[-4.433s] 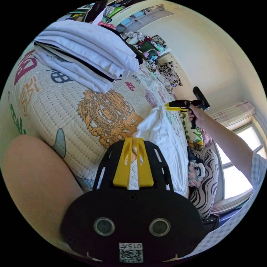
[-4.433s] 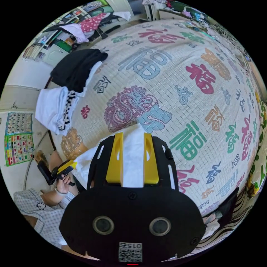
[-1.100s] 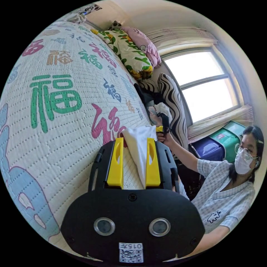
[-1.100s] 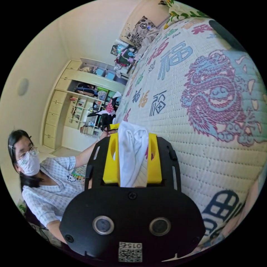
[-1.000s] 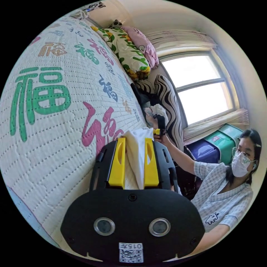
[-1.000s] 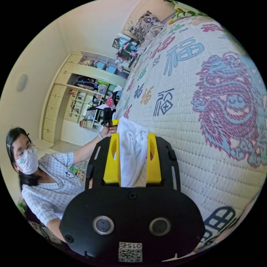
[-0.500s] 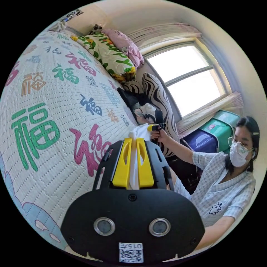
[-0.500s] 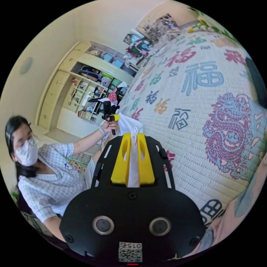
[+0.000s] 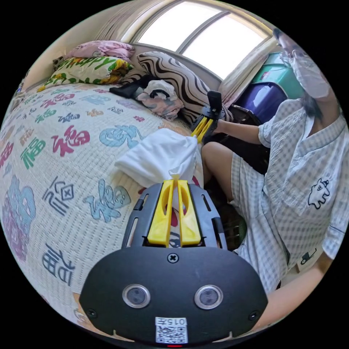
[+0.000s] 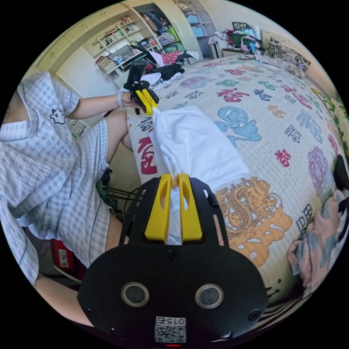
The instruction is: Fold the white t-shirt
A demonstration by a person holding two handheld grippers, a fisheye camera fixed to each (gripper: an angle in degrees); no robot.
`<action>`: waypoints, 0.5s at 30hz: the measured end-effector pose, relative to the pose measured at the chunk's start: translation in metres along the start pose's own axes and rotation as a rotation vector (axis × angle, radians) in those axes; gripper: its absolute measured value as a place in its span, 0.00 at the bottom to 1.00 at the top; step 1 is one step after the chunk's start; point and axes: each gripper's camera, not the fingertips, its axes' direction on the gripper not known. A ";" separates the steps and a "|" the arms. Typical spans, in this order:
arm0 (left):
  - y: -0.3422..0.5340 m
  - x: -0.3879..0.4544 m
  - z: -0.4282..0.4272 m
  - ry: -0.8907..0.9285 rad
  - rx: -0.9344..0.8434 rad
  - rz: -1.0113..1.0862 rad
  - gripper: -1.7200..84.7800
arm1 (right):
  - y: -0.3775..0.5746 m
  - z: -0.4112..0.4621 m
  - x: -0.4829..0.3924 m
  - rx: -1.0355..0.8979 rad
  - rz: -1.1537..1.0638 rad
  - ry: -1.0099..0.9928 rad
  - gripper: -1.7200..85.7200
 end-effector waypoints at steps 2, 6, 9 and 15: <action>0.011 0.013 0.007 -0.002 0.020 -0.019 0.02 | 0.006 0.015 -0.012 0.007 0.020 0.009 0.07; 0.028 0.046 0.030 -0.050 -0.011 0.000 0.02 | 0.011 0.035 -0.027 -0.023 0.031 0.022 0.07; 0.039 0.063 0.053 -0.114 -0.108 -0.002 0.02 | 0.011 0.062 -0.035 -0.153 0.059 0.002 0.05; 0.063 0.098 0.044 -0.099 -0.114 -0.080 0.02 | 0.019 0.065 -0.045 -0.053 0.201 -0.041 0.03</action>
